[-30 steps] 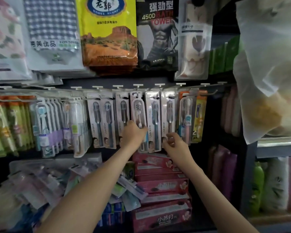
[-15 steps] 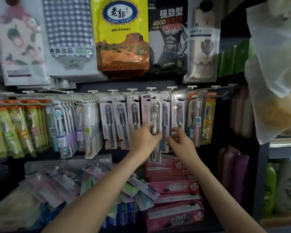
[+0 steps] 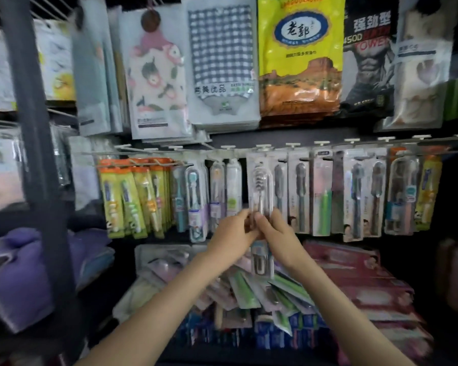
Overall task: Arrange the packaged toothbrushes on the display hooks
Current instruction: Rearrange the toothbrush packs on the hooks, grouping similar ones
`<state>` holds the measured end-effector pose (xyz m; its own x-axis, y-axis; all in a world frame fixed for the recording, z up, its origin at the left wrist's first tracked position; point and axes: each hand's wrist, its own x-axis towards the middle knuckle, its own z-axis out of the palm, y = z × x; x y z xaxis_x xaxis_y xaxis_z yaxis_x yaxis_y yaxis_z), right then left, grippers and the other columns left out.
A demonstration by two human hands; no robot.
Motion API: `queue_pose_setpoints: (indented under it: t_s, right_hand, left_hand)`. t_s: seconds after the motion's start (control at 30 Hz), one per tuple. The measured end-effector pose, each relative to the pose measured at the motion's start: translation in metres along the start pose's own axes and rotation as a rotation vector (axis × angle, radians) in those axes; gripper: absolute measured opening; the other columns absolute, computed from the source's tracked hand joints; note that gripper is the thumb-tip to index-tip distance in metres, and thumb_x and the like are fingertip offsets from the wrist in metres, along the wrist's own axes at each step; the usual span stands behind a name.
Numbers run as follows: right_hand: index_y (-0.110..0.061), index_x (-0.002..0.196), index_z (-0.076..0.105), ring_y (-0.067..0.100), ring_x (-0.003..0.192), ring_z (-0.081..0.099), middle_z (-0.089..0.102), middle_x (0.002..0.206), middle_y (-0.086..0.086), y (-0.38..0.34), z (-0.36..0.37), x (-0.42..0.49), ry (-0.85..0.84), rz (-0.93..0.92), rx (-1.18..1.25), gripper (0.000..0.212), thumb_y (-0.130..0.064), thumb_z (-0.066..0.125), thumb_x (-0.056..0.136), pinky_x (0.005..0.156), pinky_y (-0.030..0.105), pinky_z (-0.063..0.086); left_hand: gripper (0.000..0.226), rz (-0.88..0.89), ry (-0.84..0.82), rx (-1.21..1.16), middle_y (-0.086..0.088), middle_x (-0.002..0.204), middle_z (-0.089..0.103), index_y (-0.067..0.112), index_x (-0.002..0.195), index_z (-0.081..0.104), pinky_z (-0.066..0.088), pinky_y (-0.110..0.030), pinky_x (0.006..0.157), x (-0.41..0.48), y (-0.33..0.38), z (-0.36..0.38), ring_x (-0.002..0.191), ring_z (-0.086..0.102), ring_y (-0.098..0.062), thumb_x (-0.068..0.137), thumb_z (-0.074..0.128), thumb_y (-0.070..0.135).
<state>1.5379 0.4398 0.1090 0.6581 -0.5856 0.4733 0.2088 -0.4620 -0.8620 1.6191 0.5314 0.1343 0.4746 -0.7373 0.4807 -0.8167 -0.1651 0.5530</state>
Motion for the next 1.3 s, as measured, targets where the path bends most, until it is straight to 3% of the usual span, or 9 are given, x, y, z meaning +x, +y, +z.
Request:
queue_pose_setpoints:
  t_s: [0.13,0.2,0.23,0.3,0.37,0.5,0.83,1.0,1.3]
  right_hand:
    - [-0.023,0.081,0.036,0.007,0.071,0.046,0.042,0.074,-0.006,-0.016,0.072,0.017,0.023,0.032,-0.028,0.022,-0.034,0.042,0.099,0.059,0.017,0.036]
    - [-0.021,0.108,0.044,0.015,0.097,0.053,0.053,0.096,-0.002,-0.018,0.096,0.029,0.012,0.066,-0.023,0.021,-0.039,0.042,0.098,0.077,0.025,0.042]
    - [-0.011,0.129,0.039,0.024,0.115,0.050,0.053,0.119,0.007,-0.020,0.105,0.035,0.011,0.086,-0.030,0.042,-0.040,0.041,0.098,0.092,0.034,0.041]
    - [-0.008,0.147,0.019,0.028,0.136,0.033,0.031,0.150,0.013,-0.021,0.122,0.046,-0.001,0.125,-0.059,0.063,-0.042,0.040,0.098,0.108,0.041,0.030]
    - [-0.017,0.151,0.011,0.022,0.142,0.023,0.018,0.157,0.005,-0.020,0.135,0.053,-0.019,0.118,-0.046,0.065,-0.041,0.040,0.098,0.113,0.038,0.024]
    - [-0.019,0.151,0.013,0.022,0.142,0.025,0.019,0.157,0.007,-0.020,0.154,0.059,0.018,0.127,-0.073,0.061,-0.035,0.041,0.100,0.112,0.039,0.025]
    - [-0.017,0.151,0.013,0.025,0.142,0.025,0.021,0.156,0.006,-0.016,0.177,0.065,0.202,0.120,-0.028,0.058,-0.033,0.037,0.101,0.114,0.041,0.024]
    - [-0.021,0.151,0.012,0.023,0.143,0.021,0.015,0.158,0.001,-0.019,0.176,0.069,0.122,0.112,-0.003,0.057,-0.032,0.037,0.101,0.112,0.038,0.025]
    - [-0.018,0.151,0.013,0.028,0.140,0.029,0.020,0.156,0.006,-0.018,0.164,0.093,0.044,0.162,-0.181,0.054,-0.030,0.035,0.102,0.108,0.042,0.031]
  left_hand:
    - [0.053,0.020,-0.074,-0.078,0.005,0.132,0.056,0.024,0.138,0.042,0.045,-0.023,0.094,-0.018,-0.054,-0.059,0.110,0.056,-0.007,0.090,0.061,0.034]
    - [0.059,0.031,-0.039,0.001,0.007,0.140,0.048,0.026,0.143,0.035,0.042,-0.023,0.097,-0.024,-0.079,-0.083,0.120,0.051,-0.008,0.091,0.059,0.038]
    - [0.060,0.032,-0.006,0.044,0.007,0.142,0.045,0.026,0.144,0.032,0.040,-0.025,0.099,-0.026,-0.092,-0.094,0.125,0.048,-0.009,0.091,0.058,0.038]
    - [0.061,0.039,0.059,0.106,0.006,0.145,0.041,0.026,0.145,0.029,0.038,-0.028,0.103,-0.029,-0.116,-0.114,0.129,0.044,-0.012,0.092,0.056,0.038]
    - [0.061,0.036,0.098,0.127,0.004,0.145,0.041,0.025,0.145,0.029,0.039,-0.030,0.104,-0.028,-0.137,-0.130,0.129,0.044,-0.013,0.092,0.056,0.038]
    - [0.059,0.031,0.143,0.096,0.002,0.137,0.048,0.025,0.144,0.033,0.041,-0.025,0.095,-0.028,-0.164,-0.142,0.119,0.051,-0.013,0.091,0.058,0.034]
    - [0.045,0.025,0.153,0.064,0.004,0.138,0.046,0.022,0.134,0.045,0.036,-0.021,0.097,-0.043,-0.185,-0.142,0.121,0.048,-0.009,0.092,0.057,0.033]
    - [0.045,-0.001,0.156,0.068,0.004,0.138,0.045,0.022,0.134,0.046,0.035,-0.019,0.095,-0.046,-0.185,-0.140,0.121,0.048,-0.010,0.092,0.057,0.032]
    - [0.042,-0.010,0.148,0.068,0.006,0.137,0.043,0.025,0.131,0.046,0.046,-0.037,0.097,-0.044,-0.171,-0.125,0.120,0.048,-0.010,0.092,0.055,0.036]
